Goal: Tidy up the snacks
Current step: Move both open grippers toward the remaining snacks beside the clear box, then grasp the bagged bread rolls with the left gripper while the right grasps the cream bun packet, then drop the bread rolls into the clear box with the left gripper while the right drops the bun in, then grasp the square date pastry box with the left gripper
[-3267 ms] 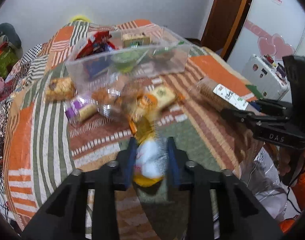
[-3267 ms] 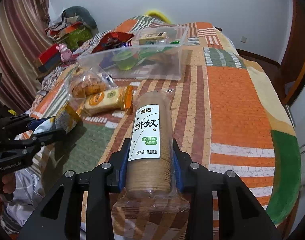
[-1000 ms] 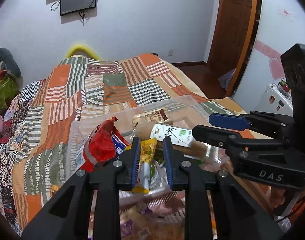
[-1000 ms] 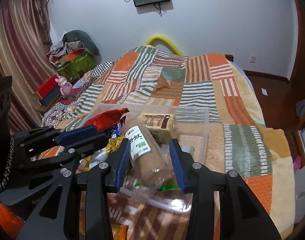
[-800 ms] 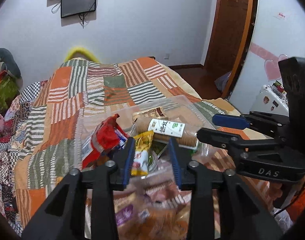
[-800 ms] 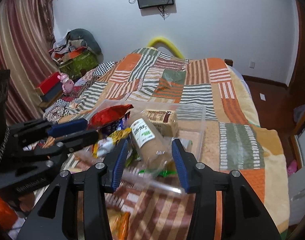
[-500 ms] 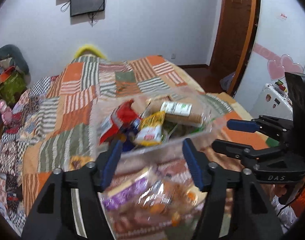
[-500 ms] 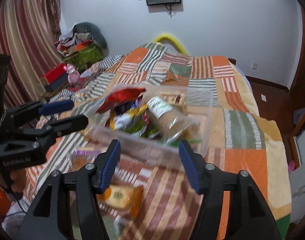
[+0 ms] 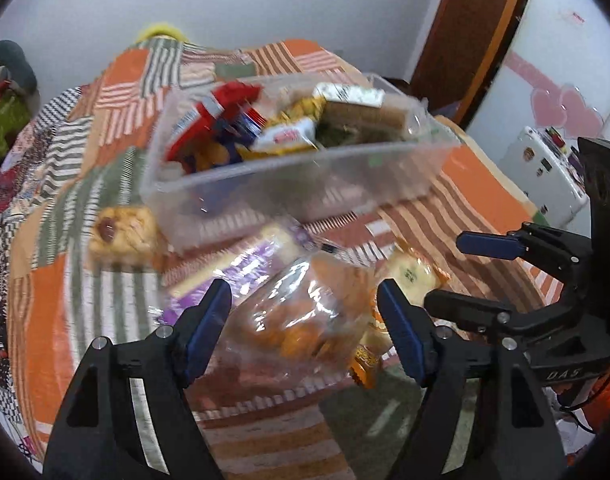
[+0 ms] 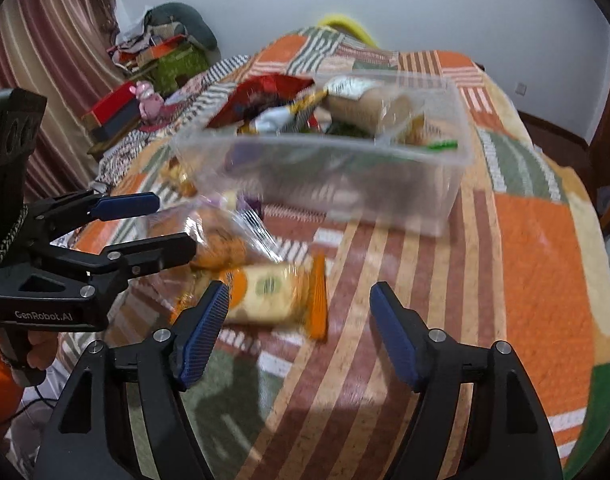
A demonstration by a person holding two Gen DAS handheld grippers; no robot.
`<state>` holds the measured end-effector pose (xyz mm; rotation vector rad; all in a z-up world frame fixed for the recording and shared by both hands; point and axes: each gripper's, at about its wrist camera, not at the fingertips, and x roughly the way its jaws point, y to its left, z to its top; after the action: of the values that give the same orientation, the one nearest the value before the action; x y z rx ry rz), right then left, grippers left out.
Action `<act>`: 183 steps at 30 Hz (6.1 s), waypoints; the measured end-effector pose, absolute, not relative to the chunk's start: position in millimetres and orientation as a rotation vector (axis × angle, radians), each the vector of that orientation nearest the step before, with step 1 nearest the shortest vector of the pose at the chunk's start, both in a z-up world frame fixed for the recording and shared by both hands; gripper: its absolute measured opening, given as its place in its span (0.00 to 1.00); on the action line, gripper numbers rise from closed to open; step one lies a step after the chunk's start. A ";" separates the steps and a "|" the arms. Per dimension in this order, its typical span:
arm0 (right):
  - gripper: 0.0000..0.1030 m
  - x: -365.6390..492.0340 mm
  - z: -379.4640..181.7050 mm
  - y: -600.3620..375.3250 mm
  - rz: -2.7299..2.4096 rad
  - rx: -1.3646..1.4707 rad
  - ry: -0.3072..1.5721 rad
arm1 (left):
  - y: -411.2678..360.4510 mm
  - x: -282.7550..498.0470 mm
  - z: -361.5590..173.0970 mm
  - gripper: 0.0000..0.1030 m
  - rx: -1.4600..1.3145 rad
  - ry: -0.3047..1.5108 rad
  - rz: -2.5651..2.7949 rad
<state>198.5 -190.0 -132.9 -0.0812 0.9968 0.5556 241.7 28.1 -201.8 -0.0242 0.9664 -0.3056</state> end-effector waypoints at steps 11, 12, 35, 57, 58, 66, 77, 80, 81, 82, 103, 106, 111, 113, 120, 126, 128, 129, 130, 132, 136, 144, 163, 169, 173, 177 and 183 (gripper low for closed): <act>0.68 213.1 -141.4 -209.8 0.446 -0.096 0.999 | 21.2 226.4 -209.1 0.73 -0.039 0.966 -0.317; 0.67 214.8 -141.6 -212.1 0.435 -0.099 1.000 | 21.1 223.9 -210.3 0.73 -0.038 0.969 -0.317; 0.68 225.4 -145.1 -169.0 0.549 -0.007 1.069 | 35.6 209.0 -218.1 0.58 -0.120 0.984 -0.302; 0.53 216.6 -141.9 -198.1 0.528 -0.079 1.046 | 17.4 227.6 -227.6 0.55 -0.105 0.976 -0.258; 0.51 217.8 -144.3 -192.8 0.533 -0.091 1.045 | 18.1 225.6 -226.3 0.55 -0.102 0.973 -0.259; 0.31 215.0 -145.5 -185.1 0.542 -0.107 1.033 | 26.0 216.3 -205.8 0.53 -0.100 0.915 -0.249; 0.30 204.4 -92.6 -209.2 0.544 -0.069 0.883 | 31.6 227.0 -152.8 0.53 -0.088 0.787 -0.233; 0.30 208.6 -79.5 -209.1 0.539 -0.060 0.844 | 33.3 233.8 -135.6 0.53 -0.084 0.740 -0.225; 0.30 211.0 -74.8 -210.1 0.535 -0.058 0.829 | 33.3 236.6 -130.5 0.53 -0.081 0.726 -0.223; 0.30 212.9 -71.5 -209.6 0.531 -0.054 0.818 | 33.0 238.8 -126.6 0.53 -0.078 0.716 -0.222; 0.30 288.2 -60.0 -215.1 0.446 -0.017 0.754 | 16.3 328.4 -115.0 0.53 -0.052 0.681 -0.198; 0.31 299.6 -65.1 -212.2 0.439 -0.022 0.763 | 14.6 342.7 -121.6 0.53 -0.044 0.698 -0.189; 0.31 313.7 -73.8 -207.2 0.443 -0.028 0.787 | 12.0 361.8 -132.1 0.53 -0.036 0.724 -0.186; 0.31 318.1 -77.6 -205.6 0.444 -0.030 0.797 | 10.9 367.4 -136.7 0.53 -0.034 0.735 -0.187; 0.32 322.5 -84.6 -206.8 0.448 -0.030 0.821 | 5.6 374.4 -145.7 0.55 -0.018 0.763 -0.189; 0.37 318.4 -79.1 -206.2 0.456 -0.050 0.819 | 8.0 367.7 -137.6 0.59 -0.034 0.755 -0.206; 0.43 314.8 -74.6 -206.5 0.455 -0.049 0.809 | 9.4 361.5 -130.0 0.59 -0.031 0.734 -0.205; 0.44 312.3 -72.0 -206.7 0.455 -0.049 0.802 | 11.0 358.0 -125.3 0.60 -0.034 0.725 -0.207; 0.46 309.6 -68.6 -207.1 0.457 -0.048 0.793 | 12.7 354.2 -120.8 0.61 -0.036 0.716 -0.208; 0.46 304.3 -62.3 -207.6 0.464 -0.046 0.780 | 17.2 344.5 -111.1 0.63 -0.033 0.692 -0.204; 0.50 288.5 -47.3 -206.7 0.486 -0.035 0.747 | 30.8 323.6 -95.8 0.68 -0.011 0.658 -0.179; 0.55 259.1 -40.2 -193.7 0.531 -0.010 0.733 | 83.0 285.1 -91.0 0.78 -0.010 0.662 -0.096; 0.62 227.6 -94.9 -153.7 0.528 -0.019 0.888 | 159.3 297.0 -218.2 0.82 -0.039 0.947 -0.069; 0.62 235.1 -107.7 -155.6 0.511 0.006 0.934 | 157.7 322.3 -239.7 0.82 -0.039 0.970 -0.080; 0.62 232.0 -113.6 -154.2 0.516 0.008 0.957 | 158.8 331.4 -247.1 0.82 -0.078 0.964 -0.097; 0.62 228.1 -119.8 -154.1 0.532 0.016 0.984 | 158.3 335.0 -253.7 0.72 -0.090 0.972 -0.122; 0.62 222.0 -130.8 -147.5 0.537 -0.014 1.014 | 153.8 315.8 -251.8 0.71 -0.073 0.982 -0.139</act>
<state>222.0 -147.5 -130.8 -0.0138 1.0138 0.5372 315.8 153.8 -251.8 -0.0728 0.9816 -0.1392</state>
